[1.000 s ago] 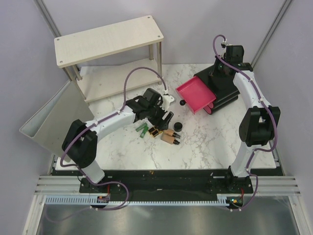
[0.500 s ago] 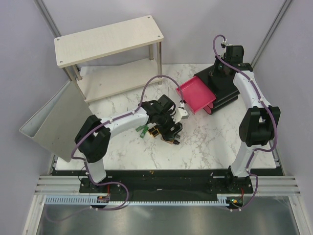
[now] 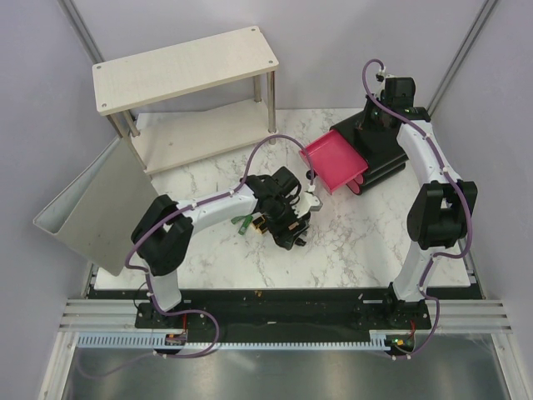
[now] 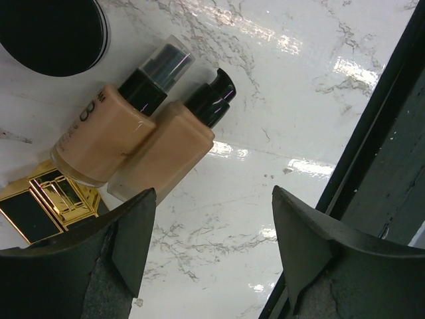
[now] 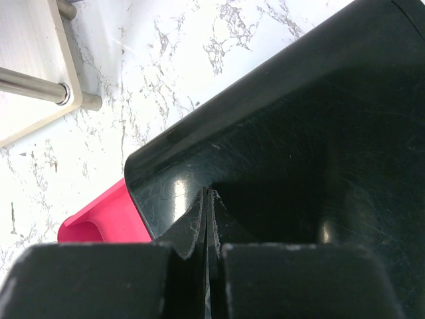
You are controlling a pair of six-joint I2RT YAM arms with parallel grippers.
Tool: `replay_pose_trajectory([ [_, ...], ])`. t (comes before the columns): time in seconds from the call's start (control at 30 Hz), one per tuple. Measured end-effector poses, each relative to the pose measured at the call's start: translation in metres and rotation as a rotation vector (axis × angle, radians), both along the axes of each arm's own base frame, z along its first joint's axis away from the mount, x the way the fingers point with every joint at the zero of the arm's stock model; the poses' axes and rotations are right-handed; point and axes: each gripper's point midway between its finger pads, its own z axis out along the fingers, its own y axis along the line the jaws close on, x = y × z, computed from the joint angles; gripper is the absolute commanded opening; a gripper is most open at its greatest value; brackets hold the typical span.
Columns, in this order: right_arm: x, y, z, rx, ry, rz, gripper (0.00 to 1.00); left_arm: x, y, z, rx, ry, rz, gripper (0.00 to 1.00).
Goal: Organize the makeup
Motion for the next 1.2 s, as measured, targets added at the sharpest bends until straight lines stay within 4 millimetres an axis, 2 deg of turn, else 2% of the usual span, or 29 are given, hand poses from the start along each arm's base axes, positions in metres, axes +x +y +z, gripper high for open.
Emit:
replay_pose_trajectory([
  [0.17, 0.0, 0.0, 0.0, 0.0, -0.002, 0.0, 0.0, 0.0, -0.001, -0.004, 0.011, -0.005, -0.001, 0.77],
  [0.5, 0.0, 0.001, 0.0, 0.002, -0.004, 0.003, 0.0, 0.021, -0.006, -0.013, 0.002, -0.122, 0.035, 0.78],
  [0.83, 0.0, 0.001, 0.0, 0.001, -0.004, 0.005, 0.0, 0.022, -0.001, -0.028, 0.019, -0.138, 0.044, 0.74],
  [0.93, 0.0, 0.001, 0.0, 0.001, -0.004, 0.005, 0.0, 0.015, 0.004, -0.036, 0.035, -0.125, 0.039, 0.68],
  [1.0, 0.0, 0.001, 0.0, 0.001, -0.004, 0.005, 0.0, 0.01, 0.007, -0.042, 0.048, -0.114, 0.034, 0.55],
  [1.03, 0.0, 0.001, 0.0, 0.001, -0.004, 0.005, 0.0, 0.007, 0.009, -0.044, 0.055, -0.109, 0.032, 0.36],
  [1.13, 0.0, 0.001, 0.0, 0.001, -0.004, 0.005, 0.0, 0.002, 0.01, -0.047, 0.06, -0.091, 0.038, 0.02],
  [1.2, 0.0, 0.001, 0.0, 0.001, -0.004, 0.006, 0.0, 0.001, 0.009, -0.047, 0.055, -0.087, 0.039, 0.02],
])
